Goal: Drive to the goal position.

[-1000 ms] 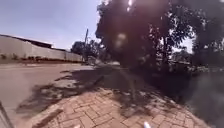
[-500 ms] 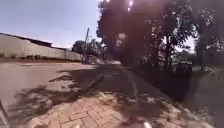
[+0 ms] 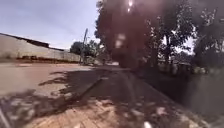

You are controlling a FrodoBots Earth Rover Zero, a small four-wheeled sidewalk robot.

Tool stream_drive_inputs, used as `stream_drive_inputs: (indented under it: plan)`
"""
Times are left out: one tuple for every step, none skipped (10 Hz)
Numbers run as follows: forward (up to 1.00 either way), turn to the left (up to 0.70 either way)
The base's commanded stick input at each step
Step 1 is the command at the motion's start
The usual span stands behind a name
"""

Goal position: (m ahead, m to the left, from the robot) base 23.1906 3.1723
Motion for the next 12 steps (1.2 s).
stream_drive_inputs:
  plan:
    - [0.85, 0.0]
    - [0.85, 0.0]
    - [0.85, 0.0]
    - [0.85, -0.27]
    - [0.85, -0.29]
    - [0.85, -0.31]
    - [0.85, -0.32]
    - [0.85, 0.0]
    - [0.85, 0.0]
    - [0.85, -0.02]
    - [0.85, -0.18]
    - [0.85, -0.34]
